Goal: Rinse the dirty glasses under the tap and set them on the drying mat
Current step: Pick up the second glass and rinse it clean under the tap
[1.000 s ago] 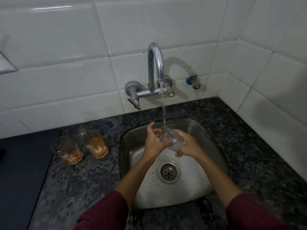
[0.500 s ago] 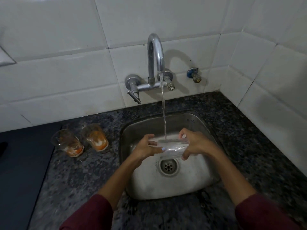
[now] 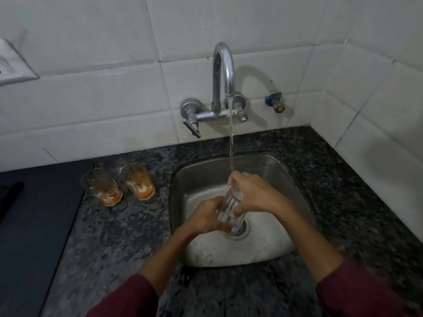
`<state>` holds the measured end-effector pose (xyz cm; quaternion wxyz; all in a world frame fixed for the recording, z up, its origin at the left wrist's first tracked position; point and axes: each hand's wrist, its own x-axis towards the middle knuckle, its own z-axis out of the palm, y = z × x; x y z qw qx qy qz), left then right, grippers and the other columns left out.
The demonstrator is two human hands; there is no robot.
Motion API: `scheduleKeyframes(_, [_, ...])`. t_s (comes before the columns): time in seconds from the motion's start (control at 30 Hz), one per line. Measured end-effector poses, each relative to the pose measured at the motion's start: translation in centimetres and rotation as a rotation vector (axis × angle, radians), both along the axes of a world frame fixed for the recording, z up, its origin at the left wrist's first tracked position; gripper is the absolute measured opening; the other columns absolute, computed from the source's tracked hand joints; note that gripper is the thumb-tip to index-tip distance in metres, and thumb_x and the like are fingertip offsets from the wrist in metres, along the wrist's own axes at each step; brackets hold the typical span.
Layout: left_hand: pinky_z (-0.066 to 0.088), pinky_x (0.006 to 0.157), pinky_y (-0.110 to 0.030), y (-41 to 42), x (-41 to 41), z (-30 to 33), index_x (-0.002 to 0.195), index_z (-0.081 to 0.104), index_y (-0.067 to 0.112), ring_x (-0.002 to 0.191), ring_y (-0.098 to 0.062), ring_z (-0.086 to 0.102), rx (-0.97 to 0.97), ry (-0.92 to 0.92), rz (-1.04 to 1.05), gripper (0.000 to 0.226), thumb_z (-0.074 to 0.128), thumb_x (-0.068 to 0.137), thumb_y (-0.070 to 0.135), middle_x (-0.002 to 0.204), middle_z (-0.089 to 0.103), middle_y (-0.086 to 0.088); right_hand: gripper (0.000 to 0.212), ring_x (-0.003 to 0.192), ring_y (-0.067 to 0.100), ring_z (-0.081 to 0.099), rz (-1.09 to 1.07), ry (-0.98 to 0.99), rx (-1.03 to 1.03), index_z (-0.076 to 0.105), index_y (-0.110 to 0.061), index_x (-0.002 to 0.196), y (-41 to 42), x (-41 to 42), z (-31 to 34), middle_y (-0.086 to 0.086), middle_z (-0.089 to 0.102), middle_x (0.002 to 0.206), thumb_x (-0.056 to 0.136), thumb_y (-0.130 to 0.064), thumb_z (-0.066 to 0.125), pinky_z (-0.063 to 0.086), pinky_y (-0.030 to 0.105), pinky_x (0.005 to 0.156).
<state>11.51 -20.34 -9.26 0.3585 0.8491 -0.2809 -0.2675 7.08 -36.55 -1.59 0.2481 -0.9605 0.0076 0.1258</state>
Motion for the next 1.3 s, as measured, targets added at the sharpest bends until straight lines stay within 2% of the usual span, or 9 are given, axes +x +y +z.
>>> scheduleKeyframes(0.1, [0.054, 0.081, -0.035, 1.0, -0.3, -0.6, 0.099, 0.062, 0.022, 0.09, -0.013, 0.066, -0.091, -0.01, 0.151, 0.06, 0.083, 0.05, 0.05, 0.097, 0.069, 0.004, 0.08, 0.108, 0.012, 0.052, -0.154, -0.171, 0.316, 0.042, -0.027, 0.122, 1.1, -0.7, -1.2, -0.006, 0.049, 0.118, 0.057, -0.026, 0.087, 0.043, 0.021, 0.079])
scheduleKeyframes(0.23, [0.044, 0.063, -0.008, 2.0, -1.0, -0.7, 0.093, 0.06, 0.02, 0.073, 0.003, 0.058, -0.206, -0.047, 0.321, 0.043, 0.088, 0.061, 0.018, 0.082, 0.062, 0.016, 0.083, 0.109, 0.012, 0.058, -0.385, -0.253, 0.659, 0.041, -0.027, 0.13, 4.3, -1.2, -4.6, -0.005, 0.058, 0.119, 0.061, -0.025, 0.086, 0.049, 0.027, 0.091])
scheduleKeyframes(0.43, [0.052, 0.078, -0.023, 3.8, -0.3, -1.0, 0.101, 0.062, 0.024, 0.089, -0.008, 0.064, -0.264, -0.033, 0.362, 0.049, 0.088, 0.059, 0.024, 0.093, 0.066, 0.012, 0.062, 0.098, 0.012, 0.064, -0.489, -0.32, 0.67, 0.054, -0.024, 0.115, 7.8, 0.0, -5.1, -0.005, 0.066, 0.105, 0.062, -0.02, 0.085, 0.051, 0.02, 0.08])
scheduleKeyframes(0.57, [0.052, 0.091, -0.03, 6.3, 1.7, 0.2, 0.119, 0.057, 0.024, 0.107, -0.009, 0.062, -0.332, -0.021, 0.329, 0.071, 0.082, 0.056, 0.047, 0.115, 0.066, 0.006, 0.061, 0.086, 0.007, 0.065, -0.49, -0.362, 0.695, 0.054, -0.02, 0.116, 9.7, 2.0, -2.6, -0.003, 0.065, 0.103, 0.063, -0.016, 0.084, 0.049, 0.011, 0.056])
scheduleKeyframes(0.73, [0.052, 0.093, -0.03, 13.7, 4.9, 3.1, 0.125, 0.055, 0.017, 0.106, -0.009, 0.061, -0.397, -0.124, 0.463, 0.066, 0.084, 0.068, 0.029, 0.115, 0.064, 0.001, 0.056, 0.09, 0.017, 0.062, -0.453, -0.501, 0.607, 0.057, -0.016, 0.106, 14.9, 7.2, 2.3, -0.001, 0.064, 0.097, 0.058, -0.021, 0.086, 0.049, 0.027, 0.079])
scheduleKeyframes(0.97, [0.047, 0.091, -0.017, 17.6, 7.7, 6.1, 0.13, 0.048, 0.023, 0.105, -0.002, 0.058, -0.442, -0.215, 0.495, 0.073, 0.085, 0.067, 0.029, 0.116, 0.059, 0.012, 0.06, 0.09, 0.016, 0.06, -0.433, -0.546, 0.666, 0.054, -0.018, 0.109, 21.2, 11.6, 5.4, -0.002, 0.062, 0.1, 0.057, -0.021, 0.086, 0.05, 0.025, 0.074])
scheduleKeyframes(1.1, [0.046, 0.078, -0.007, 14.9, 8.5, 7.1, 0.124, 0.05, 0.019, 0.096, -0.001, 0.06, -0.443, -0.268, 0.455, 0.068, 0.085, 0.066, 0.025, 0.109, 0.06, 0.011, 0.057, 0.087, 0.015, 0.063, -0.491, -0.526, 0.732, 0.056, -0.02, 0.107, 20.5, 11.1, 4.7, -0.001, 0.066, 0.1, 0.058, -0.018, 0.085, 0.053, 0.022, 0.066])
scheduleKeyframes(1.2, [0.051, 0.08, -0.015, 12.4, 8.6, 7.4, 0.126, 0.05, 0.016, 0.093, -0.003, 0.062, -0.479, -0.248, 0.46, 0.068, 0.083, 0.067, 0.019, 0.108, 0.062, 0.01, 0.055, 0.089, 0.012, 0.064, -0.481, -0.499, 0.734, 0.057, -0.021, 0.108, 18.7, 10.2, 4.2, -0.003, 0.066, 0.099, 0.06, -0.018, 0.085, 0.054, 0.026, 0.078])
scheduleKeyframes(1.3, [0.055, 0.087, -0.032, 10.7, 8.7, 6.9, 0.122, 0.053, 0.017, 0.099, -0.011, 0.064, -0.497, -0.2, 0.474, 0.071, 0.086, 0.061, 0.032, 0.112, 0.066, 0.004, 0.031, 0.095, 0.01, 0.064, -0.434, -0.421, 0.807, 0.062, -0.026, 0.103, 16.2, 9.7, 3.9, -0.004, 0.068, 0.101, 0.08, -0.045, 0.067, 0.053, 0.032, 0.086])
